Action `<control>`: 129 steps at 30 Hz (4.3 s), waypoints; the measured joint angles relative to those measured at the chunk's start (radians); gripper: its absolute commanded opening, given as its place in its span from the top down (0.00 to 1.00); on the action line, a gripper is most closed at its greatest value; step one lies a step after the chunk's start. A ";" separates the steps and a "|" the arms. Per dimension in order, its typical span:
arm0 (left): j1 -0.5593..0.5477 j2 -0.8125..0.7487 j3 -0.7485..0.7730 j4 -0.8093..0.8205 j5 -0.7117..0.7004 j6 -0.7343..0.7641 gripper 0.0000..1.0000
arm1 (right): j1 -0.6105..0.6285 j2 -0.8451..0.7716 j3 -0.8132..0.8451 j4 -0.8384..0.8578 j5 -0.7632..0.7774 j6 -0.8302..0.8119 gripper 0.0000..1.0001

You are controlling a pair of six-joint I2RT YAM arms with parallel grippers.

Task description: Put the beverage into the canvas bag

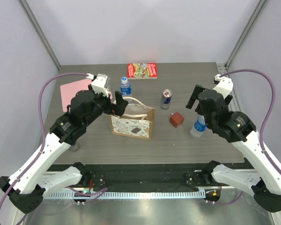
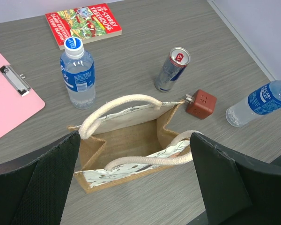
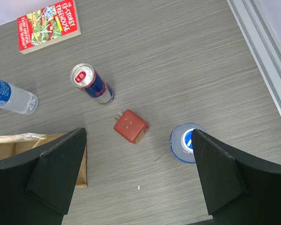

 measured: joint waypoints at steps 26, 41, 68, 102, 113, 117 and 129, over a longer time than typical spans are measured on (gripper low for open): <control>0.000 -0.037 -0.001 0.001 -0.060 0.005 0.00 | -0.144 0.160 -0.119 -0.147 0.105 0.221 0.11; 0.000 -0.054 -0.003 0.002 -0.081 0.018 0.00 | -0.254 0.143 -0.325 -0.015 -0.090 0.216 0.23; 0.000 -0.027 -0.010 0.002 -0.150 0.018 0.00 | -0.268 0.113 -0.140 0.006 -0.203 -0.112 0.99; 0.000 0.261 0.111 -0.164 -0.278 -0.067 0.33 | 0.113 0.338 0.162 0.373 -0.684 -0.264 0.99; 0.000 0.299 0.133 -0.216 -0.312 -0.085 0.34 | 0.143 0.360 0.066 0.546 -0.667 -0.332 0.99; 0.000 0.319 0.152 -0.234 -0.316 -0.093 0.33 | 0.148 0.360 -0.028 0.595 -0.641 -0.367 0.99; 0.000 0.318 0.132 -0.320 -0.245 -0.175 0.25 | 0.164 0.355 -0.116 0.607 -0.619 -0.376 0.99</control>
